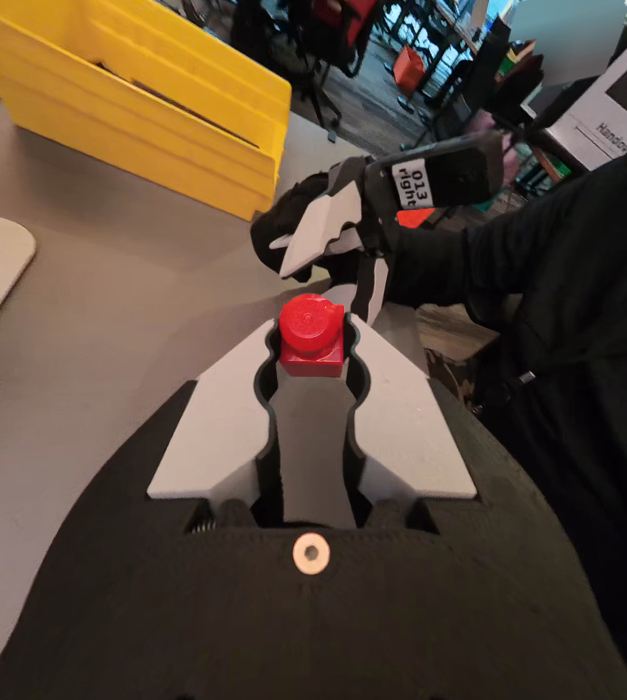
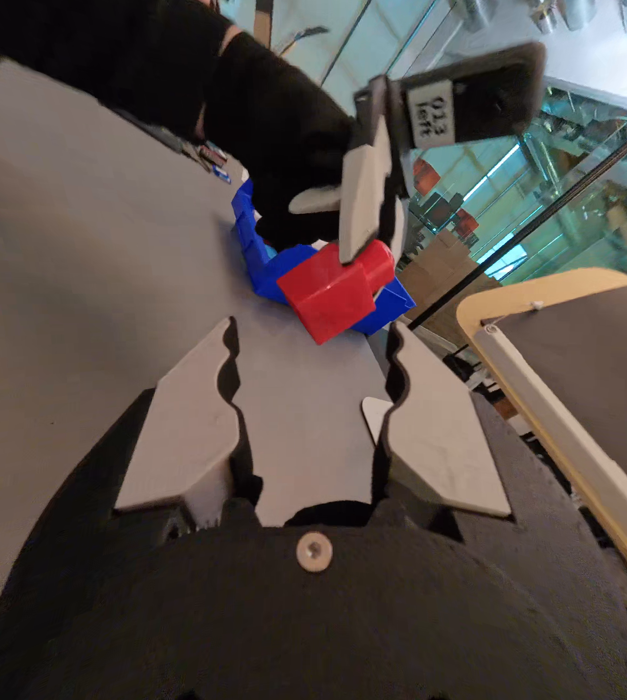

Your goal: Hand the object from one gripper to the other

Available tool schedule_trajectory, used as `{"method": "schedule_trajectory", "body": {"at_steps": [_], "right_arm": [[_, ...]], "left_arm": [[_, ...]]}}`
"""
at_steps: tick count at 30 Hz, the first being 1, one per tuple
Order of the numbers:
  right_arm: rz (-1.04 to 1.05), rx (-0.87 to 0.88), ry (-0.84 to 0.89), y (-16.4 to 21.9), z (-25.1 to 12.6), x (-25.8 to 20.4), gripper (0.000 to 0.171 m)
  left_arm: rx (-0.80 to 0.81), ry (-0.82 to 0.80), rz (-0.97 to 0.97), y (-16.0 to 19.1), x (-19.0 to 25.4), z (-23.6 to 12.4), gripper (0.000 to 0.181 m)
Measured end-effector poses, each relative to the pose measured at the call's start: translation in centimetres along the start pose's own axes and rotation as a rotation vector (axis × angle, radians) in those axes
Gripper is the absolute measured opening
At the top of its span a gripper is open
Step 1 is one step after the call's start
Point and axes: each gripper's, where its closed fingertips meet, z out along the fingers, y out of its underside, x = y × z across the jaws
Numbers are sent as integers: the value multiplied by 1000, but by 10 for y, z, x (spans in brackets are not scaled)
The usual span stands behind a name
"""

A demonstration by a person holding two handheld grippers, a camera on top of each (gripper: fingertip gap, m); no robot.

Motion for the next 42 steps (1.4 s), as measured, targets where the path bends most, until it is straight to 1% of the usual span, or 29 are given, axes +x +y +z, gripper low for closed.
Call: {"method": "schedule_trajectory", "body": {"at_steps": [1, 2, 4, 6, 8, 11, 16, 19, 21, 23, 26, 29, 31, 33, 35, 37, 39, 42], "right_arm": [[-36, -15, 2, 0, 4, -5, 82], [-71, -27, 5, -1, 7, -9, 84], [-148, -56, 15, 0, 11, -14, 86], [-206, -77, 9, 0, 12, -18, 84], [-235, -89, -13, 1, 13, -24, 79], [-266, -113, -53, 5, 14, -32, 62], [-256, -119, -74, 5, 14, -35, 63], [-202, -108, -71, 3, 14, -32, 62], [-118, -78, -64, 1, 13, -26, 62], [-5, -41, -42, -1, 10, -15, 62], [216, 41, -23, -2, 5, 2, 62], [469, 171, -35, -7, -4, 20, 62], [623, 233, -77, -9, -9, 27, 62], [736, 287, -93, -7, -14, 35, 62], [759, 323, -84, -6, -18, 41, 62], [737, 349, -84, -9, -20, 42, 62], [709, 359, -95, -11, -20, 38, 62], [696, 376, -106, -14, -19, 35, 62]], "left_arm": [[-32, 28, -18, 5, 1, 2, 31], [-74, 50, -41, 11, 1, 5, 31], [-159, 91, -64, 26, 2, 12, 31], [-222, 98, -69, 36, 1, 18, 31], [-246, 150, -73, 40, 8, 23, 31], [-291, 195, -80, 46, 12, 28, 31], [-317, 232, -86, 49, 15, 29, 31], [-293, 243, -93, 46, 16, 29, 31], [-239, 199, -74, 38, 10, 29, 36], [-173, 112, -30, 27, 2, 27, 49], [-52, -4, 61, 7, -3, 19, 62], [46, -108, 166, -7, -1, 9, 68], [114, -175, 241, -17, 2, 1, 72], [124, -289, 349, -22, 1, -6, 72], [61, -409, 450, -21, -3, -7, 73], [59, -455, 497, -26, 0, -5, 69], [80, -445, 478, -30, 2, -3, 68], [118, -374, 442, -30, 8, 4, 67]]}}
